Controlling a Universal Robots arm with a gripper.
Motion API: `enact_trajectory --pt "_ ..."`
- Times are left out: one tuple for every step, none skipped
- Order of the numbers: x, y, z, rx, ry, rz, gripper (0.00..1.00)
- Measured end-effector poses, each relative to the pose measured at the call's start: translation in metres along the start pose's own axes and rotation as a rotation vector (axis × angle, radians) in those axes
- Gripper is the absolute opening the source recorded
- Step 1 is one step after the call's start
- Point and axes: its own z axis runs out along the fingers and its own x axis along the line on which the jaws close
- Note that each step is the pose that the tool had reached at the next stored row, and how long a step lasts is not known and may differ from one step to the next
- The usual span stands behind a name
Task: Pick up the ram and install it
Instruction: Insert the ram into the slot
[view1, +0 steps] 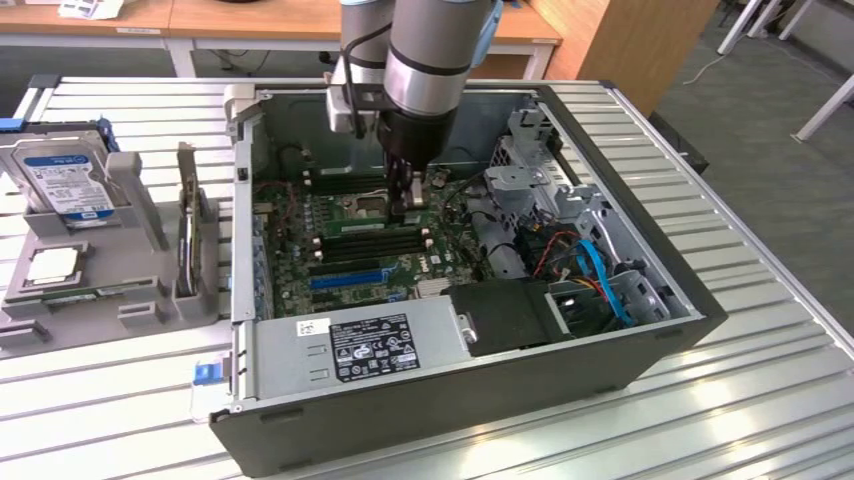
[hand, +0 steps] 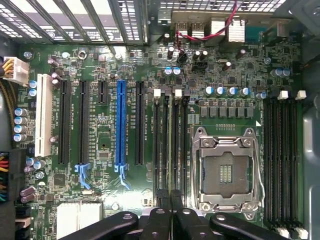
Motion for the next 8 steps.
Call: enact_trajectory --pt "0.0007 0.0000 -0.0001 0.0000 0.0001 0.000 0.12" --pt "0.0014 0.0000 -0.0001 0.0000 0.0001 0.000 0.12" --pt "0.0020 0.0000 -0.0001 0.0000 0.0001 0.000 0.12" --pt "0.0025 0.0000 -0.0001 0.0000 0.0000 0.000 0.12" --pt "0.0031 -0.0001 -0.0001 0.0000 0.0001 0.000 0.12" --pt "0.0037 -0.0001 -0.0001 0.0000 0.0001 0.000 0.12" --pt "0.0042 0.0000 -0.0001 0.0000 0.0000 0.000 0.12" --pt "0.0047 -0.0001 -0.0002 0.0000 0.0001 0.000 0.12"
